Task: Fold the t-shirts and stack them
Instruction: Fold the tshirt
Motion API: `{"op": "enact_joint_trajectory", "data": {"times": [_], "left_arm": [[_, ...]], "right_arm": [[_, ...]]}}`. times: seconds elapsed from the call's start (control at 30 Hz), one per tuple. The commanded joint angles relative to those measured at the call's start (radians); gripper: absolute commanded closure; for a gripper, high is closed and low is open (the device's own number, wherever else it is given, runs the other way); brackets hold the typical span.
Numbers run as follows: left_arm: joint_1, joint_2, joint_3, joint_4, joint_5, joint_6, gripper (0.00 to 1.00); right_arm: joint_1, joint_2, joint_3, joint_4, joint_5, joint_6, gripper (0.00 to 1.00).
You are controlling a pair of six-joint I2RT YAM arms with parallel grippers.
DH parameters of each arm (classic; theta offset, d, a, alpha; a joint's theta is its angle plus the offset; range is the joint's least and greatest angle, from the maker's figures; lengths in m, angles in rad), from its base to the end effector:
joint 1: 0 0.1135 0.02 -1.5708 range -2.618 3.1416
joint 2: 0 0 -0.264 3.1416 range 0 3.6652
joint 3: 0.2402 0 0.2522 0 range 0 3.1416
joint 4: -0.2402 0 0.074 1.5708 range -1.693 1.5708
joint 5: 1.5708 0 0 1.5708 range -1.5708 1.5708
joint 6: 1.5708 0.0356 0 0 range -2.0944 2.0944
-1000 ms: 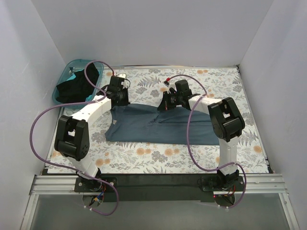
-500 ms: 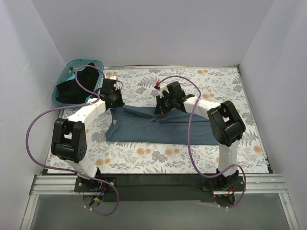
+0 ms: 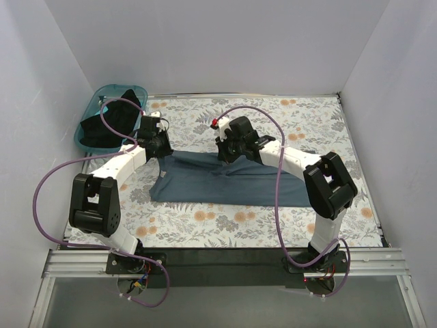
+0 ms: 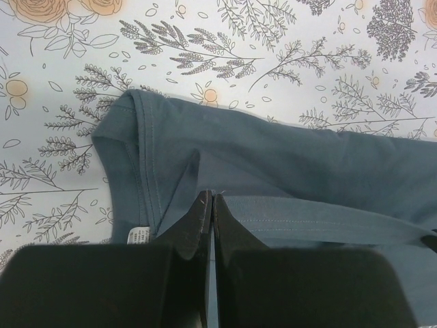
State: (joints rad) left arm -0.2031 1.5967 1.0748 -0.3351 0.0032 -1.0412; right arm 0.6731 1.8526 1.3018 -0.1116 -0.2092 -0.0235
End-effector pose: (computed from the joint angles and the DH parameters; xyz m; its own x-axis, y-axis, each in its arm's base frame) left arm 0.3338 -0.0689 0.2245 -0.5499 -0.7679 -0.3287 -0.5360 0.6262 -0.5662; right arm 0.3233 0.2672 0.2231 -0.4634 -0.3989 -0.7913 -0.7489 0.6536 0.1092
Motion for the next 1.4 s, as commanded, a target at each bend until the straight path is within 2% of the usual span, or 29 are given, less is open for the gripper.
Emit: {"op": "enact_joint_trajectory", "data": {"times": [0.0,0.27,0.8,1.2,1.27,1.37], "left_arm": [[0.013,-0.053,0.001,0.027,-0.005,-0.003,1.00],[0.014,-0.099,0.007,0.015,-0.005,-0.013,1.00],[0.016,-0.159,-0.133,0.014,0.024,-0.059,1.00],[0.016,-0.176,-0.249,0.054,0.032,-0.115,1.00],[0.014,-0.185,-0.269,0.051,0.046,-0.128,0.98],[0.016,-0.233,-0.300,0.045,0.050,-0.154,0.87]], "right_arm": [[0.003,-0.050,0.014,-0.011,0.068,-0.042,0.99],[0.026,-0.047,0.014,-0.042,0.045,-0.055,0.99],[0.074,-0.118,-0.088,-0.057,0.070,-0.043,0.99],[0.102,-0.064,-0.127,-0.068,-0.027,-0.027,0.97],[0.103,-0.064,-0.130,-0.077,-0.044,-0.024,0.93],[0.106,-0.076,-0.137,-0.091,-0.055,-0.024,0.85]]}}
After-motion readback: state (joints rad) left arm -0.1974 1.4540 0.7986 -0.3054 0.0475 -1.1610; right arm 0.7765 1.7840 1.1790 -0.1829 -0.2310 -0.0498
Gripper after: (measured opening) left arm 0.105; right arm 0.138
